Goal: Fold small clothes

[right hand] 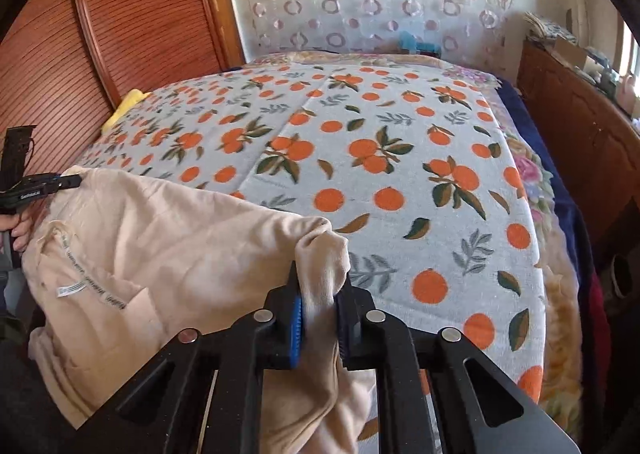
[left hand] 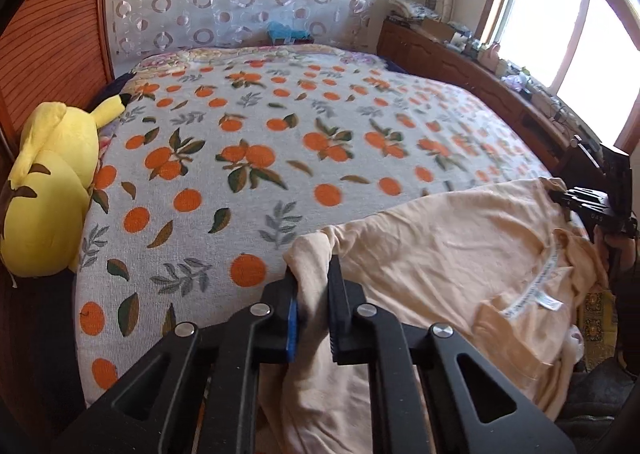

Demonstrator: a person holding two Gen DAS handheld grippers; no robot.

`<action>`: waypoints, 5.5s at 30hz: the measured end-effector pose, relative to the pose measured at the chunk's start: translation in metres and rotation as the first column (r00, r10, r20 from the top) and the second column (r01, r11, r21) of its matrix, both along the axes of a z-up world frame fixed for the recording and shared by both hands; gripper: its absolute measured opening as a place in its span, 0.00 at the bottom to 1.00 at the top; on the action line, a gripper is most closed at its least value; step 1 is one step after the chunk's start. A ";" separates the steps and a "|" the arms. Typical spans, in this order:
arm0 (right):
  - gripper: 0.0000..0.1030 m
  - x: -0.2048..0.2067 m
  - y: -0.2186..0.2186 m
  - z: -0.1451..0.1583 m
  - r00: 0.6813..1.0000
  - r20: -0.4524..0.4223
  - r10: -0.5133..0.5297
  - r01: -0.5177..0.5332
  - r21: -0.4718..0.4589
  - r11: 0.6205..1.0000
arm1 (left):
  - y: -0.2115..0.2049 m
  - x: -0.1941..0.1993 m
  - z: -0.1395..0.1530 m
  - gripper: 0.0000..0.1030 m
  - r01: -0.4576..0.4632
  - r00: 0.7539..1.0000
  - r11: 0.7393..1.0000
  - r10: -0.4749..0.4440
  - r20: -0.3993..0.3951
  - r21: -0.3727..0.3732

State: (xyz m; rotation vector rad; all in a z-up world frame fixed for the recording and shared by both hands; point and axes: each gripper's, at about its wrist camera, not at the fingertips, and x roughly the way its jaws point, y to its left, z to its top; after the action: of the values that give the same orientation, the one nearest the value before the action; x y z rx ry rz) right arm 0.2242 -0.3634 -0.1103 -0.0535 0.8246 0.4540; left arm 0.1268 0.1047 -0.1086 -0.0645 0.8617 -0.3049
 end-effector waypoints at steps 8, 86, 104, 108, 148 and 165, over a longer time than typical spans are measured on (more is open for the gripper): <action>0.11 -0.066 -0.007 0.085 0.973 0.230 0.002 -0.014 0.051 0.999 | -0.016 -0.072 0.117 0.11 0.054 0.967 0.999 -0.052 0.249 0.000; 0.43 0.131 0.050 0.150 0.986 0.147 -0.077 0.091 -0.088 0.992 | 0.022 0.129 0.025 0.74 -0.056 0.998 0.994 0.052 0.046 0.093; 0.43 -0.008 -0.009 0.138 0.986 0.081 -0.148 0.152 -0.048 0.987 | 0.008 0.043 0.009 0.74 -0.087 0.996 0.992 0.083 0.044 0.087; 0.43 -0.028 -0.013 0.134 0.991 0.048 -0.125 0.127 -0.062 0.990 | 0.002 0.036 0.003 0.74 -0.081 0.996 0.992 0.077 0.036 0.100; 0.28 0.047 0.039 0.130 0.993 0.064 -0.096 0.105 -0.145 0.984 | 0.045 0.071 -0.002 0.55 -0.174 0.985 0.977 0.173 0.016 0.126; 0.07 0.048 0.048 0.140 0.992 0.124 -0.035 0.062 -0.227 0.972 | 0.031 0.071 0.006 0.08 -0.120 0.993 0.984 0.117 0.029 0.129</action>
State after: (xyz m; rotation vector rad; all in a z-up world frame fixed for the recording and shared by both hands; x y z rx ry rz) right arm 0.2720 -0.3151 0.0301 -0.2727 0.7564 0.3039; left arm 0.1982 0.1354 -0.1025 0.0091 0.8511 -0.1367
